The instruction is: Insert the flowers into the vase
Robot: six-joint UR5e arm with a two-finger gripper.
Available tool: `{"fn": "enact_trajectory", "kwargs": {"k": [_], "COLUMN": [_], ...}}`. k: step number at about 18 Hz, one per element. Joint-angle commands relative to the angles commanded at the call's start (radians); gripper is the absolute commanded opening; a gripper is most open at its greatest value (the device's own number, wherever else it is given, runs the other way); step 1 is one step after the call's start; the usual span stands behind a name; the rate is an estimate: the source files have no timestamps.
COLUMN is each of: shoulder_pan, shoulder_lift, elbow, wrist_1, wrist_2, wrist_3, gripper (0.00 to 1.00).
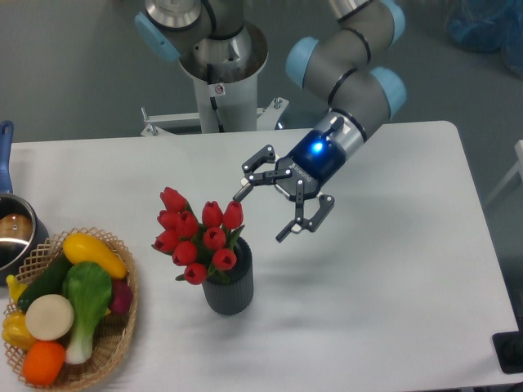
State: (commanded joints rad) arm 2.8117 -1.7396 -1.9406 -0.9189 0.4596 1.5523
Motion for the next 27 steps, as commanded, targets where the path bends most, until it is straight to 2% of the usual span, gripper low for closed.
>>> {"fn": "enact_trajectory", "kwargs": {"k": [3, 7, 9, 13, 16, 18, 22, 25, 27], "shoulder_pan": [0.018, 0.095, 0.120, 0.124, 0.126, 0.126, 0.135, 0.147, 0.153], "shoulder_lift": [0.031, 0.121, 0.164, 0.222, 0.247, 0.255, 0.275, 0.276, 0.278], "elbow": [0.034, 0.043, 0.066, 0.121, 0.132, 0.135, 0.166, 0.203, 0.203], "wrist_1": [0.002, -0.005, -0.015, -0.035, -0.046, -0.076, -0.184, -0.239, -0.247], "wrist_2": [0.177, 0.276, 0.373, 0.567, 0.750, 0.829, 0.977, 0.993, 0.992], "wrist_3": [-0.011, -0.018, -0.024, -0.165, -0.160, -0.079, 0.168, 0.225, 0.236], "gripper": [1.00, 1.00, 1.00, 1.00, 1.00, 1.00, 1.00, 1.00, 1.00]}}
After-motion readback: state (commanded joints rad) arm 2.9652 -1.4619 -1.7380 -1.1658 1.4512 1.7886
